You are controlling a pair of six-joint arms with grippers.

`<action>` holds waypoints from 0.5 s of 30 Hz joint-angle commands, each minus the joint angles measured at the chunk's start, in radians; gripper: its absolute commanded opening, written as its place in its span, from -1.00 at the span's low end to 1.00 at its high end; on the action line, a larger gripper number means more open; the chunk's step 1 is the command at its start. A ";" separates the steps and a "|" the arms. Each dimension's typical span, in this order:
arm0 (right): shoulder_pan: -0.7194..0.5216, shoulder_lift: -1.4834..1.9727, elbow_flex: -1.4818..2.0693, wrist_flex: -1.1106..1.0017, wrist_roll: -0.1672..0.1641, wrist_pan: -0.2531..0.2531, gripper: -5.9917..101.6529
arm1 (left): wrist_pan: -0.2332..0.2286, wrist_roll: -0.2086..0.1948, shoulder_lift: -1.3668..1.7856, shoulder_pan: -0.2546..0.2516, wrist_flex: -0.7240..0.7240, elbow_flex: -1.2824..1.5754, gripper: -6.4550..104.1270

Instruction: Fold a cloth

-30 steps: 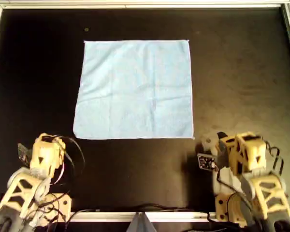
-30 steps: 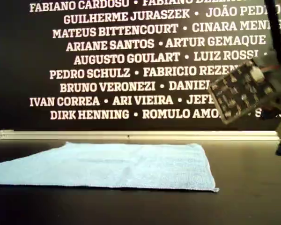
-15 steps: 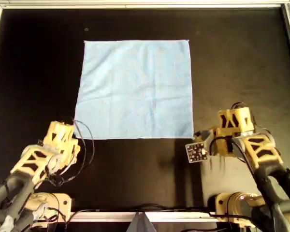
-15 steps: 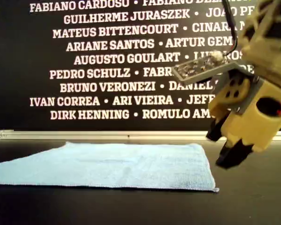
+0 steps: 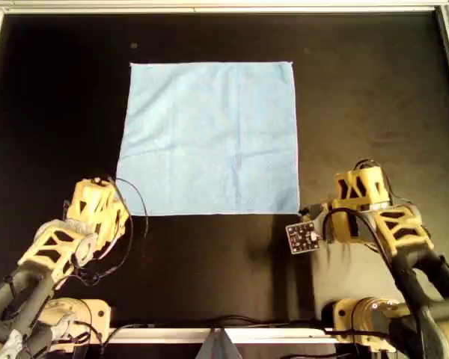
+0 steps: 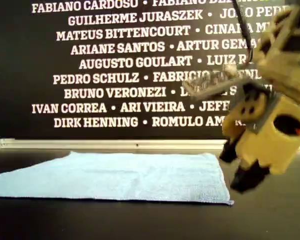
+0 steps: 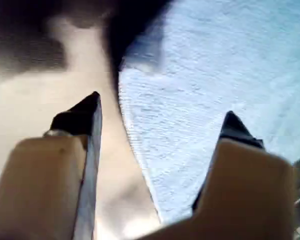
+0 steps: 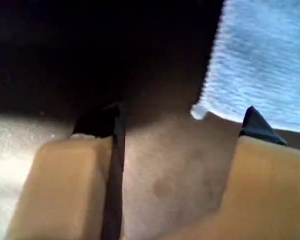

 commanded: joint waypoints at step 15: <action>0.118 -0.147 -0.069 -0.316 0.003 0.227 0.69 | 0.002 0.005 0.006 -0.005 -0.044 -0.011 0.62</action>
